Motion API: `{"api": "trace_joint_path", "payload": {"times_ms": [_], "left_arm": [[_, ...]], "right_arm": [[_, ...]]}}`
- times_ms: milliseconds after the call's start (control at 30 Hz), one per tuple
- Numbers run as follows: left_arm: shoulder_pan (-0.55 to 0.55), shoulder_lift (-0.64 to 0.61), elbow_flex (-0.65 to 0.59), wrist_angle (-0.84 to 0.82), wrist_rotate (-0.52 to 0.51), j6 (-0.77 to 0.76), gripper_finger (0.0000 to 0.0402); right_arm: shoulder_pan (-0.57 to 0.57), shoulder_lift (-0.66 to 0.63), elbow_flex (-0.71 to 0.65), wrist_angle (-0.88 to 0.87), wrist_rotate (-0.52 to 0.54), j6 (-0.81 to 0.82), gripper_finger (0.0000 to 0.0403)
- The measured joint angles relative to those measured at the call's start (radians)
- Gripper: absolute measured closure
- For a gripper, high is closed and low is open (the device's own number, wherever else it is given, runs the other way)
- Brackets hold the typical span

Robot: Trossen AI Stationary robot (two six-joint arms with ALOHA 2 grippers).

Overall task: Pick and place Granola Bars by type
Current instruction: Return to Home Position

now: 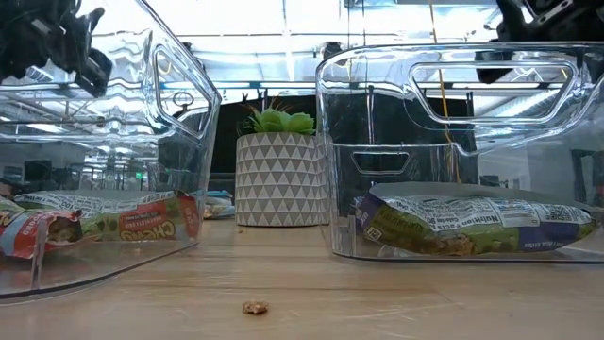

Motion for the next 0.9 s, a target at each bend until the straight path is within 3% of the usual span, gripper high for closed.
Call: {"api": "trace_joint_path", "payload": {"times_ms": [200,567,767,900], "left_arm": [[0.000,-0.083,0.000,-0.030,-0.011,0.040,0.0275],[0.000,-0.232,0.000,-0.104,-0.011,0.061,0.0275],[0.000,-0.291,0.001,-0.149,-0.077,0.100,0.0275],[0.000,-0.292,0.001,-0.139,-0.070,0.125,0.0275]], "right_arm": [[-0.018,-0.109,0.001,-0.111,0.023,0.015,0.0266],[-0.019,-0.276,0.002,-0.249,0.300,-0.078,0.0266],[-0.019,-0.387,0.002,-0.380,0.338,-0.113,0.0266],[-0.019,-0.459,0.002,-0.440,0.378,-0.142,0.0266]]}}
